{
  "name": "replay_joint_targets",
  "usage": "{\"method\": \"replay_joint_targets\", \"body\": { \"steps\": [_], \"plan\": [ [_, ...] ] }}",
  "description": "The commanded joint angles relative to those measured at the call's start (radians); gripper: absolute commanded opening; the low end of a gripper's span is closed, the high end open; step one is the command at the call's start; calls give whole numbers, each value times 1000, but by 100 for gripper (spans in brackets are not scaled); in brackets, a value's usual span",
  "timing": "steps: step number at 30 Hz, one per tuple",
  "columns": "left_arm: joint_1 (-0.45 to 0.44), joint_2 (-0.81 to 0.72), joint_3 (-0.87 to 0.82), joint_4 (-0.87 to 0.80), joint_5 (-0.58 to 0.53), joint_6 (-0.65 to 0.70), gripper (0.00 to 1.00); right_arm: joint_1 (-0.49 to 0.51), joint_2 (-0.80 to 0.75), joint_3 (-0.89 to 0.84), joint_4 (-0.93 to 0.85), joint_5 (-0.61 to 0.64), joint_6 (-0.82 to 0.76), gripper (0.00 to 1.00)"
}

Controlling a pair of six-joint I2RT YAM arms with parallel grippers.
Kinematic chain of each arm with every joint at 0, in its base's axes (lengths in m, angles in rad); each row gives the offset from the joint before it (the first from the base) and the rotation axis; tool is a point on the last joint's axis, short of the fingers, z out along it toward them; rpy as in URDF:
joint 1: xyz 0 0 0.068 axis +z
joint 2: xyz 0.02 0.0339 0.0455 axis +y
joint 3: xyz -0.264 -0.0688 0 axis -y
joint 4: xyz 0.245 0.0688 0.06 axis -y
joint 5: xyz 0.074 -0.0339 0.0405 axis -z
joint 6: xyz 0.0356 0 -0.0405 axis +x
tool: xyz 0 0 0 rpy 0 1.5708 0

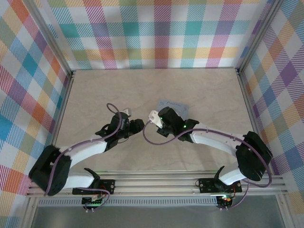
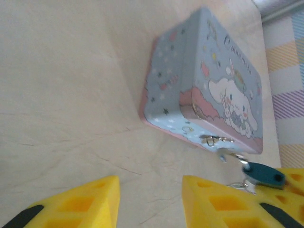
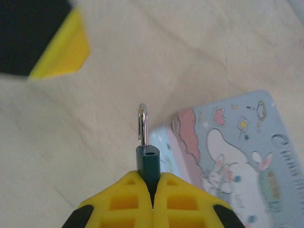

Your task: Unlock a padlock with a key

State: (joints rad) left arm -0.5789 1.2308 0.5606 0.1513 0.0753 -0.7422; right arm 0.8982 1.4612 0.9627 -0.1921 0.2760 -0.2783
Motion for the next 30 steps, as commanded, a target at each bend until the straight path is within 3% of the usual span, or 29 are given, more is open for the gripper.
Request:
{"method": "replay_joint_targets", "body": {
  "steps": [1, 5, 7, 12, 19, 25, 30],
  "plan": [
    [26, -139, 16, -274, -195, 99, 47, 22, -18, -21, -12, -90, 539, 0],
    [46, -289, 10, -400, -282, 147, 55, 85, -13, -142, 171, -116, 998, 0],
    [55, -328, 12, -451, -289, 163, 56, 116, 35, -165, 250, -159, 1116, 0],
    [65, -323, 12, -490, -250, 176, 58, 145, 153, -58, 180, -175, 1180, 0],
    [65, -301, -14, -475, -202, 161, 58, 126, 166, -105, 170, -130, 1324, 1],
    [66, -311, -12, -491, -203, 172, 59, 120, 150, -85, 55, -92, 1338, 37],
    [67, -301, 41, -533, -215, 202, 60, 121, 89, -76, -38, -49, 1321, 51]
  ]
}}
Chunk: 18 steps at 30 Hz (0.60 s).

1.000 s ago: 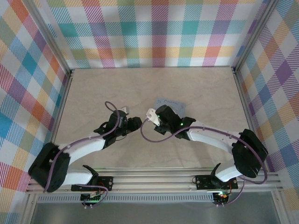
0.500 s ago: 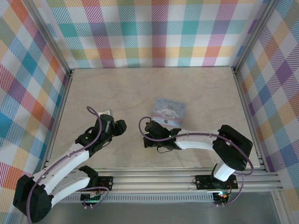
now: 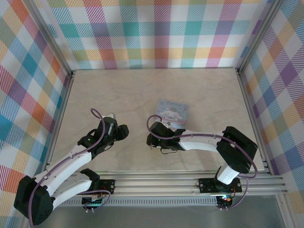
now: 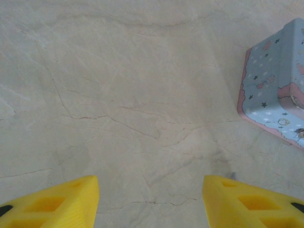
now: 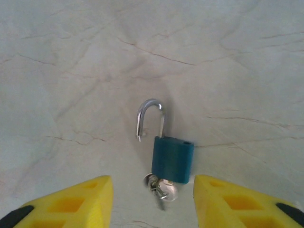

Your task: Unlock a padlock with a key

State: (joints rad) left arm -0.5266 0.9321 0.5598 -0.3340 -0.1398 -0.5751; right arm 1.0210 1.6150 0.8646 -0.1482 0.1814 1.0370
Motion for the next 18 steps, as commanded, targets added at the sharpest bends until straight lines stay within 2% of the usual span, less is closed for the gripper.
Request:
{"method": "replay_joint_targets", "body": {
  "steps": [1, 5, 8, 11, 13, 14, 18],
  "plan": [
    [15, 3, 60, -60, -4, 44, 60, -2, -84, 22, -95, 56, -3, 53],
    [23, 28, 164, -131, -37, 107, 63, -3, -185, 38, -173, 134, -85, 61],
    [42, 51, 242, -177, -62, 178, 64, -7, -279, 62, -248, 231, -195, 83],
    [65, 76, 297, -197, -103, 258, 68, -22, -360, 82, -310, 316, -305, 99],
    [92, 93, 323, -207, -111, 302, 76, -37, -413, 81, -329, 383, -383, 100],
    [106, 106, 340, -219, -119, 314, 99, -51, -442, 73, -325, 424, -424, 100],
    [143, 159, 399, -255, -160, 365, 100, -165, -550, -7, -236, 508, -610, 100]
  ]
}}
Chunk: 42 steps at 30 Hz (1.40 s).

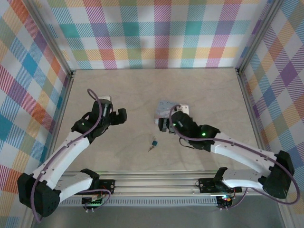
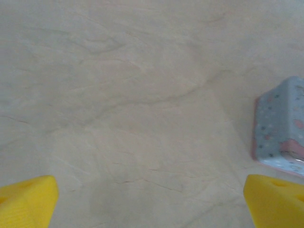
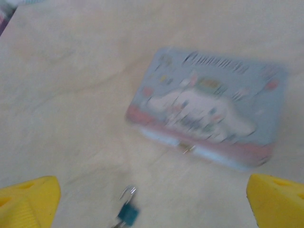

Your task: Unlock a padlock with a key

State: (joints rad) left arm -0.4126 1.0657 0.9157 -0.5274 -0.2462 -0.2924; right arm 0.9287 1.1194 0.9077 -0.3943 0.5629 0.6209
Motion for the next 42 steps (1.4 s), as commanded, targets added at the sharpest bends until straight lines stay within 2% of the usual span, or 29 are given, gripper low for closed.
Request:
{"method": "replay_joint_targets", "body": {
  "steps": [1, 4, 8, 10, 13, 15, 17, 21, 26, 29, 31, 33, 34, 35, 37, 39, 40, 42],
  "plan": [
    [36, 39, 51, -65, -61, 94, 100, -113, -77, -66, 20, 126, -214, 100],
    [51, 61, 54, -47, -117, 113, 100, -245, -141, -145, 108, 112, -339, 100],
    [63, 37, -22, 85, -197, 111, 100, -414, -206, -280, 250, 62, -514, 100],
    [70, 45, -95, 232, -148, 243, 100, -525, -245, -348, 286, 52, -478, 100],
    [88, 93, -133, 357, -215, 332, 100, -618, -315, -455, 401, -26, -530, 100],
    [146, 116, -147, 410, -147, 315, 100, -666, -347, -514, 459, -34, -555, 100],
    [187, 129, -190, 508, -78, 290, 100, -726, -345, -581, 561, -96, -559, 100],
    [200, 149, -312, 745, -31, 313, 100, -795, -225, -700, 871, -160, -550, 100],
    [214, 218, -453, 1038, -47, 320, 100, -818, 34, -698, 1166, -193, -561, 100],
    [231, 254, -496, 1159, -55, 359, 100, -828, 148, -690, 1318, -208, -559, 100],
    [270, 273, -512, 1208, -30, 338, 100, -831, 231, -677, 1401, -221, -578, 100],
    [310, 305, -528, 1240, 13, 301, 100, -838, 319, -650, 1438, -234, -578, 100],
    [316, 327, -537, 1276, 15, 295, 100, -838, 335, -641, 1445, -259, -592, 100],
    [320, 358, -541, 1303, 20, 294, 100, -838, 321, -623, 1380, -288, -594, 100],
    [321, 417, -525, 1323, 36, 298, 100, -841, 336, -612, 1382, -291, -598, 100],
    [325, 502, -480, 1323, 78, 315, 100, -847, 339, -561, 1284, -300, -590, 100],
    [338, 493, -492, 1320, 119, 312, 100, -849, 351, -523, 1228, -308, -589, 100],
    [340, 496, -491, 1324, 121, 313, 100, -868, 392, -426, 1085, -352, -580, 100]
  ]
}}
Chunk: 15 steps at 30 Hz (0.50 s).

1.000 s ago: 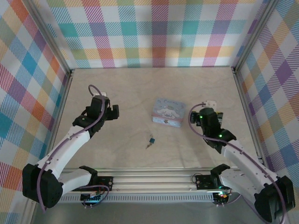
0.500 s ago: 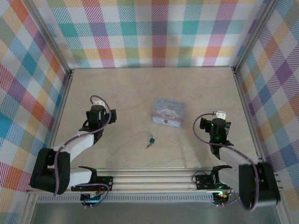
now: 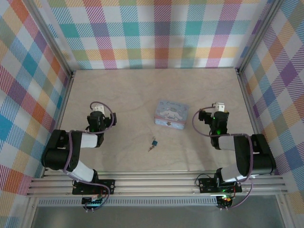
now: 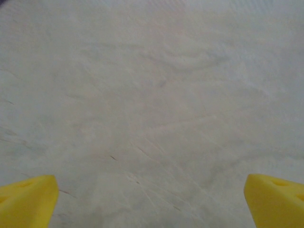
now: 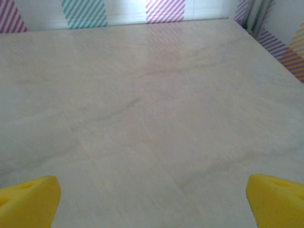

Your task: Unlock a padlock with a key

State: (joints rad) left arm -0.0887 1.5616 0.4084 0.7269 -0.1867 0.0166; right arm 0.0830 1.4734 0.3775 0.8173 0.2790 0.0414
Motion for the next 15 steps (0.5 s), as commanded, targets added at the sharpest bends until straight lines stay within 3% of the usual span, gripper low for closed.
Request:
{"method": "replay_joint_targets", "body": {
  "steps": [1, 7, 9, 10, 11, 15],
  "plan": [
    [17, 4, 15, 80, 60, 5, 100, -37, 28, 103, -140, -92, 7, 100],
    [15, 2, 14, 77, 61, 6, 100, -42, 27, 35, -18, -128, -3, 100],
    [15, 3, 15, 78, 60, 5, 100, -42, 77, -19, 139, -87, 8, 100],
    [15, 2, 14, 78, 61, 5, 100, -47, 41, -10, 55, -83, 31, 100],
    [15, 3, 15, 77, 59, 5, 100, -53, 64, -13, 110, -77, 26, 100],
    [15, 2, 14, 77, 60, 6, 100, -52, 55, 0, 66, -85, 22, 100]
  ]
}}
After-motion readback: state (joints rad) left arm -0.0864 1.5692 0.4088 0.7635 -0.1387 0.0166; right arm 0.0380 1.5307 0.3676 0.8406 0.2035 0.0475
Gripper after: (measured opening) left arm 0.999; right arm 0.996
